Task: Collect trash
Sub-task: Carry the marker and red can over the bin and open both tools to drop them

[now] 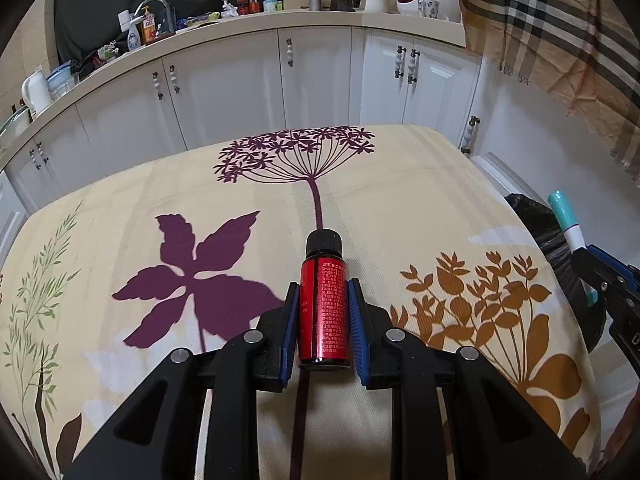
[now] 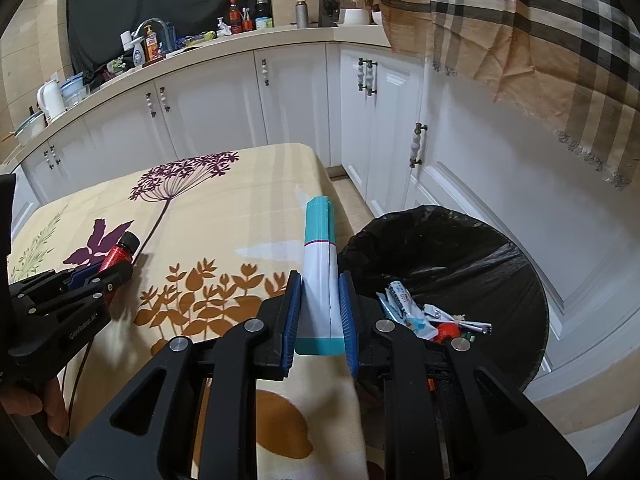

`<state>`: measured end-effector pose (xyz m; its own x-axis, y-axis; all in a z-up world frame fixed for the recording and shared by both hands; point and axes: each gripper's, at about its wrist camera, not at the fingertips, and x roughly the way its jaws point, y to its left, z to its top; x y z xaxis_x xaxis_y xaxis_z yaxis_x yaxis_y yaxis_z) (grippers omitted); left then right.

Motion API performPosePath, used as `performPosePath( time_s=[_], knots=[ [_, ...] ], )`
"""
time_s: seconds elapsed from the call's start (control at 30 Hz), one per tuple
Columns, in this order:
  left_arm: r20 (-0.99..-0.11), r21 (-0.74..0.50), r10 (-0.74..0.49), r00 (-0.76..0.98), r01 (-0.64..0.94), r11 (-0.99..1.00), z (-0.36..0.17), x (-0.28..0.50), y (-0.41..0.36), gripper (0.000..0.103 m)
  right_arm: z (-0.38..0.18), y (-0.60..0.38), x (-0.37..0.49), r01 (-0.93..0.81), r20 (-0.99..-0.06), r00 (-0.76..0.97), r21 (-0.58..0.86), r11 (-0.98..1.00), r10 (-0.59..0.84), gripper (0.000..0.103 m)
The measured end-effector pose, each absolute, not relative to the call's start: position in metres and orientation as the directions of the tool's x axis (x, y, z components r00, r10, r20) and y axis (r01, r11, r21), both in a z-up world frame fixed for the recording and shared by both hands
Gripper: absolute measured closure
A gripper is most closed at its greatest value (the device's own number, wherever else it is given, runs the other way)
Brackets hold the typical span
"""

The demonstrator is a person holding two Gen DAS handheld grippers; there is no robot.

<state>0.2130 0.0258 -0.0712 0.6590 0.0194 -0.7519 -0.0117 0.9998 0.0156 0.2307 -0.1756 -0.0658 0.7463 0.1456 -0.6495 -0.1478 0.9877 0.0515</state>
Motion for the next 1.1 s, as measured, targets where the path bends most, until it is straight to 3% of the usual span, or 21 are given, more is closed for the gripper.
performPosePath(
  time_s=[1.1],
  knots=[
    [-0.688, -0.011, -0.021, 0.725, 0.019, 1.0, -0.039, 0.16, 0.023, 0.079, -0.045, -0.163, 0.185, -0.174, -0.596, 0.785, 0.049, 0.984, 0.169, 0.084]
  ],
)
